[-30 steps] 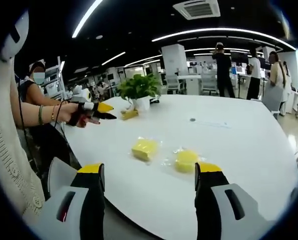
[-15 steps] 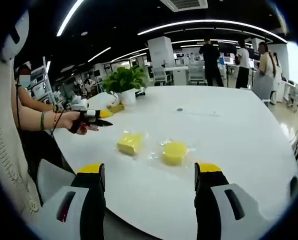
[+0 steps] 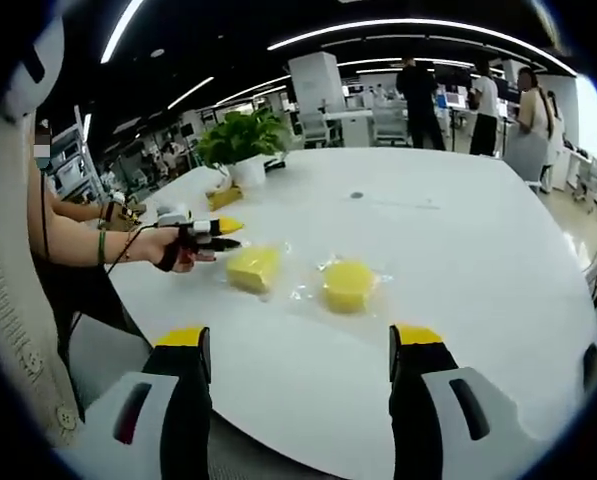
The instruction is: Compare the silicone blocks by pressing each to a similar depth, holding the contact briefly, and releasing to observe deformation and rebound differences across the visible hardness samples.
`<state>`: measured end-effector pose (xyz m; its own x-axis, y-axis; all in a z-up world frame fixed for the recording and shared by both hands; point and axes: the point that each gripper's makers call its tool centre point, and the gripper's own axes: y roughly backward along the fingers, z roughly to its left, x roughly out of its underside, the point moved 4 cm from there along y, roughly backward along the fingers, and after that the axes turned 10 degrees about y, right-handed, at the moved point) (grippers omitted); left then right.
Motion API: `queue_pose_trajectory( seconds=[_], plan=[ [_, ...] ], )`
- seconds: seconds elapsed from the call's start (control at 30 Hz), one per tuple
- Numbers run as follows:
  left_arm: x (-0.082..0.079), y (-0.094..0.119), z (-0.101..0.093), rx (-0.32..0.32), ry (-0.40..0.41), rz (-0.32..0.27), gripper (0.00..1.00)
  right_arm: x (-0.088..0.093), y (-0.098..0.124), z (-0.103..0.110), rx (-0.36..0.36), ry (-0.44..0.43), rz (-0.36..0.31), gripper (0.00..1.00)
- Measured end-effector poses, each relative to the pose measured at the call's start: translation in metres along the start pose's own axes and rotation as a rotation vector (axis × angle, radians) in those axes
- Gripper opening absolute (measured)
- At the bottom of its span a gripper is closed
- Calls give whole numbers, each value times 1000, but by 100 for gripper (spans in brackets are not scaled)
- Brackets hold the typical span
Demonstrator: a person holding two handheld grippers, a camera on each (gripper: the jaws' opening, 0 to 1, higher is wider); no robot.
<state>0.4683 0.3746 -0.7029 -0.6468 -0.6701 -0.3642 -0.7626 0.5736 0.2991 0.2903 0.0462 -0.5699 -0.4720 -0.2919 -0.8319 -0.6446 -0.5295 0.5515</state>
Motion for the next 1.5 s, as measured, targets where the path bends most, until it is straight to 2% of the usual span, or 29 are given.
queue_pose_trajectory(
  seconds=[0.13,0.27,0.37,0.43,0.47,0.5,0.6,0.67,0.9,1.07,1.2,1.27,1.4,1.5],
  plan=[
    [2,-4,6,17,30,-2,40,3,-1,-1,1,0,19,67],
    [7,-7,9,30,39,13,31,2,-2,-3,3,0,30,67],
    [10,-10,10,34,45,25,27,1,-4,-4,4,2,32,67],
    [13,-12,14,33,48,37,20,1,-6,-4,2,4,35,67],
    [13,-12,16,34,58,36,14,1,-6,-4,-1,4,36,67],
    [11,-12,14,53,82,13,13,1,-7,-4,-2,4,37,67],
    [9,-12,17,46,144,-14,8,2,-8,-3,-5,6,43,66],
    [9,-12,18,50,159,-20,6,2,-8,-3,-4,4,44,66],
    [10,-12,11,63,132,-14,0,2,-10,-4,-7,7,44,66],
    [8,-12,7,76,123,-12,0,3,-11,-3,-14,6,45,65],
    [5,-10,-5,70,106,-13,0,3,-12,3,-32,11,43,65],
    [3,-8,-11,71,154,-6,0,1,-10,6,-39,15,33,65],
    [-1,-2,-25,78,159,-18,0,-2,-6,7,-40,24,13,65],
    [-3,2,-37,87,126,-13,0,-5,-1,9,-40,36,-1,65]
  ],
)
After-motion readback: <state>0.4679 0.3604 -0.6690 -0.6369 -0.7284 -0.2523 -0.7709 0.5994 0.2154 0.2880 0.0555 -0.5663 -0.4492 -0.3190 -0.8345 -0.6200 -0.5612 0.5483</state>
